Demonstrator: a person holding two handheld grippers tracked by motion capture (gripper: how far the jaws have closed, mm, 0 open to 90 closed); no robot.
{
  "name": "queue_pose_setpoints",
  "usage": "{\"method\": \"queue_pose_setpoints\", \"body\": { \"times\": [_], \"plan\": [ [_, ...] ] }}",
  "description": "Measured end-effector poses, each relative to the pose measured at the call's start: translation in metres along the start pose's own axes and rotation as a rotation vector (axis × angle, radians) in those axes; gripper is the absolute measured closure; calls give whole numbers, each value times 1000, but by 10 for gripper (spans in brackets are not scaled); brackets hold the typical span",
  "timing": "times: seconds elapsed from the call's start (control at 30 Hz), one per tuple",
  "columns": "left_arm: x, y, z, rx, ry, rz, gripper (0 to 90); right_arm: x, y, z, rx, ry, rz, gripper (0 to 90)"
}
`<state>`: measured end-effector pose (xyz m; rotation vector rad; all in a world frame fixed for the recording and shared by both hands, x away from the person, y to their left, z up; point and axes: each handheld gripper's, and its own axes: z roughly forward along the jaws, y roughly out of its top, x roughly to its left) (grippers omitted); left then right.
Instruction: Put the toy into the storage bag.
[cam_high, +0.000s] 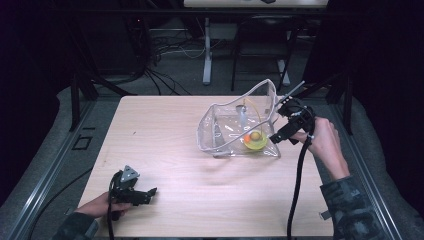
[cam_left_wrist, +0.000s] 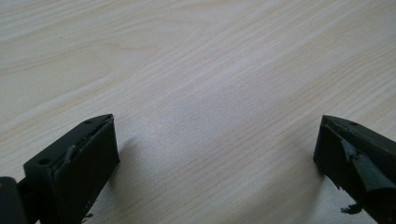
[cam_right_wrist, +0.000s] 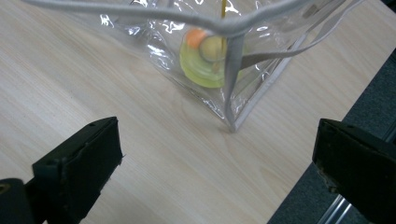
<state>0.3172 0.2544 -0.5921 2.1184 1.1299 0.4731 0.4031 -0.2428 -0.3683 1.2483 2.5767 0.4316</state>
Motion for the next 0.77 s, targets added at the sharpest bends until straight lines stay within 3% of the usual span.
{"method": "queue_pose_setpoints", "body": {
  "times": [0.2,0.33,0.6,0.77],
  "plan": [
    [0,0,0,0,0,0,0,5,-20,20,29,22,21,6],
    [0,0,0,0,0,0,0,6,-36,38,88,43,27,4],
    [0,0,0,0,0,0,0,13,-60,62,126,58,51,20],
    [0,0,0,0,1,-1,0,20,-75,74,174,70,36,10]
  ]
}}
